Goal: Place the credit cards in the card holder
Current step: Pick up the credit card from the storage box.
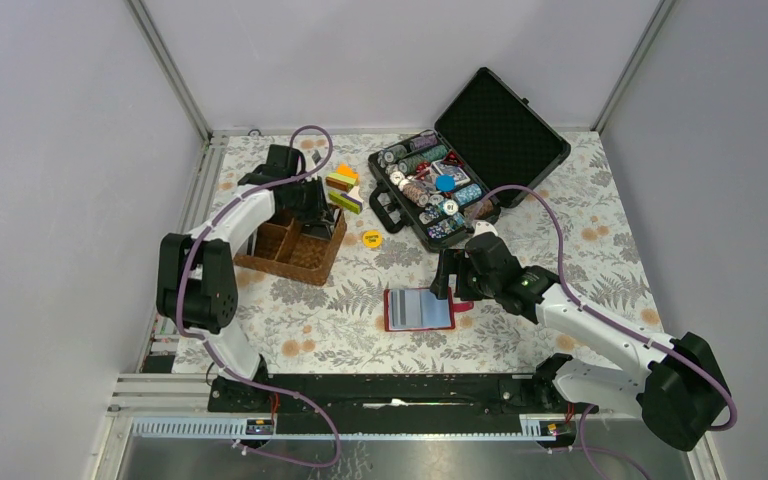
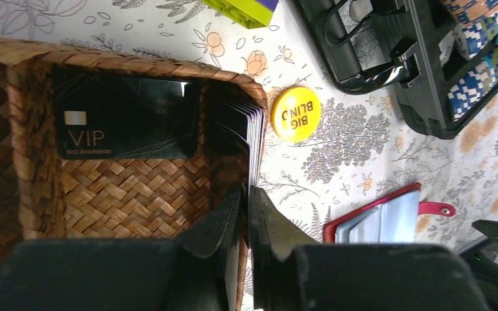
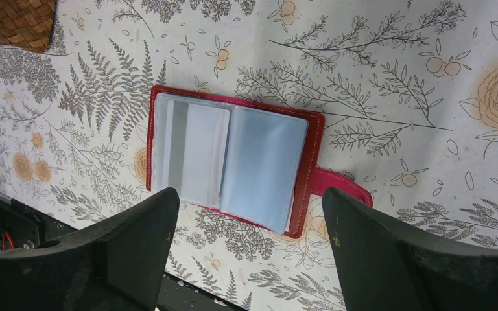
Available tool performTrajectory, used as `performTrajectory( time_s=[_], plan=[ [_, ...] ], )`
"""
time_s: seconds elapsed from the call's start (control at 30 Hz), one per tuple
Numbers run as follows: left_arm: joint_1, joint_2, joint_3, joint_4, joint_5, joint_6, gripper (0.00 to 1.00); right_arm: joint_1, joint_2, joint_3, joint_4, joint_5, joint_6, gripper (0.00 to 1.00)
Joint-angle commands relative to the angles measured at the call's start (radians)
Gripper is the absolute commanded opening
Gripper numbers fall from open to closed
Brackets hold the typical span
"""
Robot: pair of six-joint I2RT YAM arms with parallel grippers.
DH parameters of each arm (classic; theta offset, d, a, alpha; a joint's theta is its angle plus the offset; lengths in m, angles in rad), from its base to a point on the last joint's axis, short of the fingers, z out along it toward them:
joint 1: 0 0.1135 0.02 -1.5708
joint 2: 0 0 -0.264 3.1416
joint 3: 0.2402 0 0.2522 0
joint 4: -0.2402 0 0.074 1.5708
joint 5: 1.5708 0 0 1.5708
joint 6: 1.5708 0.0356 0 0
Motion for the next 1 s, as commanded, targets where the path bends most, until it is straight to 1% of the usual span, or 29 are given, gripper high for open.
performTrajectory(
  time_s=[0.0, 0.17, 0.27, 0.4, 0.5, 0.6, 0.73, 0.83, 0.9, 0.97],
  plan=[
    [-0.014, -0.082, 0.026, -0.012, -0.062, 0.019, 0.08, -0.007, -0.023, -0.004, 0.02, -0.013, 0.006, 0.88],
    [-0.015, -0.142, 0.018, -0.029, -0.116, 0.032, 0.07, -0.008, -0.029, -0.005, 0.021, -0.014, 0.01, 0.88],
    [-0.014, -0.176, 0.007, -0.032, -0.121, 0.036, 0.07, -0.008, -0.028, -0.005, 0.02, -0.013, 0.01, 0.88],
    [-0.014, -0.227, 0.007, -0.067, -0.125, 0.03, 0.02, -0.009, -0.029, 0.002, 0.013, -0.005, 0.005, 0.87],
    [-0.014, -0.296, 0.01, -0.101, -0.151, 0.027, 0.0, -0.008, -0.033, 0.02, -0.005, 0.011, -0.011, 0.87],
    [-0.014, -0.384, 0.014, -0.124, -0.158, 0.032, 0.0, -0.009, -0.047, 0.04, -0.012, 0.013, -0.043, 0.88],
    [-0.016, -0.49, 0.034, -0.161, -0.087, 0.022, 0.0, -0.008, -0.082, 0.06, -0.013, 0.011, -0.075, 0.88],
    [-0.034, -0.528, 0.036, -0.183, 0.041, 0.02, 0.0, -0.008, -0.123, 0.073, 0.002, -0.024, -0.103, 0.9],
    [-0.069, -0.537, 0.02, -0.201, 0.116, 0.027, 0.0, -0.008, -0.152, 0.075, 0.033, -0.092, -0.115, 0.94],
    [-0.121, -0.545, -0.014, -0.205, 0.181, 0.034, 0.0, -0.008, -0.177, 0.074, 0.079, -0.193, -0.135, 0.97]
  ],
)
